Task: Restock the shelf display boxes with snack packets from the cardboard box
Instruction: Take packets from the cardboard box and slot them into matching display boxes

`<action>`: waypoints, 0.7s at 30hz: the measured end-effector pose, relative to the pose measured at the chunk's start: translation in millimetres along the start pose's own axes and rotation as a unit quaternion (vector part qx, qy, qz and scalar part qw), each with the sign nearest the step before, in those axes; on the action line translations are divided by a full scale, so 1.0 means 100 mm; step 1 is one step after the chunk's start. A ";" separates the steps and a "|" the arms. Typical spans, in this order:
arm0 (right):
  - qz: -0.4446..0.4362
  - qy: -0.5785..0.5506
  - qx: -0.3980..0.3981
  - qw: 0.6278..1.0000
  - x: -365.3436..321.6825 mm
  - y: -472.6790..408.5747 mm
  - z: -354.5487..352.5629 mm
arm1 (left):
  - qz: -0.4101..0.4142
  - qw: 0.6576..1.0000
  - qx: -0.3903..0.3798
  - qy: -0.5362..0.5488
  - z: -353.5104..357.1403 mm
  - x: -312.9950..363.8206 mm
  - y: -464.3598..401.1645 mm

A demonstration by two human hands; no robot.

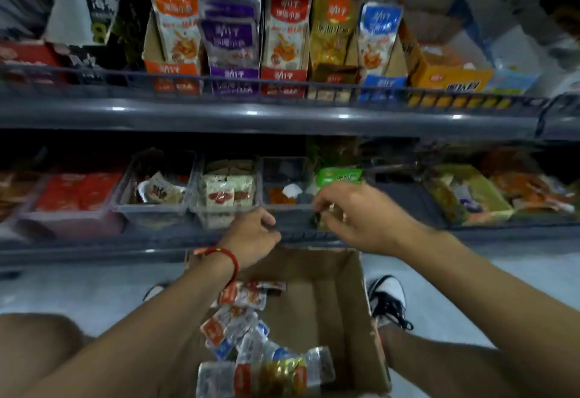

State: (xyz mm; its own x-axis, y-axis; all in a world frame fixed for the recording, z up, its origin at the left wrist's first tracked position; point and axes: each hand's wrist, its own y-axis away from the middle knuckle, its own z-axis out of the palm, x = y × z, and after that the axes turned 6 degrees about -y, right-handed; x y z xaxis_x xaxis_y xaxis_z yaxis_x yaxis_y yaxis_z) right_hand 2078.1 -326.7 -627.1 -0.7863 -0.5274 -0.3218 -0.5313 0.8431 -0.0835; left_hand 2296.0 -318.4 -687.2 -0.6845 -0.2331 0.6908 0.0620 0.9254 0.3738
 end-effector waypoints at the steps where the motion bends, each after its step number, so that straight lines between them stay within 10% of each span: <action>1: 0.020 -0.016 -0.072 0.997 0.02 0.03 0.28 | -0.019 0.999 -0.015 -0.030 0.12 -0.15 0.02; 9: 0.153 -0.043 -0.433 0.887 0.13 0.50 2.40 | -0.147 0.969 -0.109 -0.169 0.92 -1.43 0.27; 21: 0.246 -0.051 -0.418 0.873 0.27 0.88 3.64 | -0.117 0.950 -0.178 -0.228 1.27 -1.88 0.60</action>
State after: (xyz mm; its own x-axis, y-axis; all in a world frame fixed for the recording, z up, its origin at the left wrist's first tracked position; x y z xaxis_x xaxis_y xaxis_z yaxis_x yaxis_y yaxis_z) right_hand 2124.7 -228.5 -986.4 -0.9748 -0.0739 -0.2107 -0.2145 0.5715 0.7921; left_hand 2335.8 -180.8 -873.1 -0.9481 -0.1913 0.2538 0.0559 0.6859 0.7256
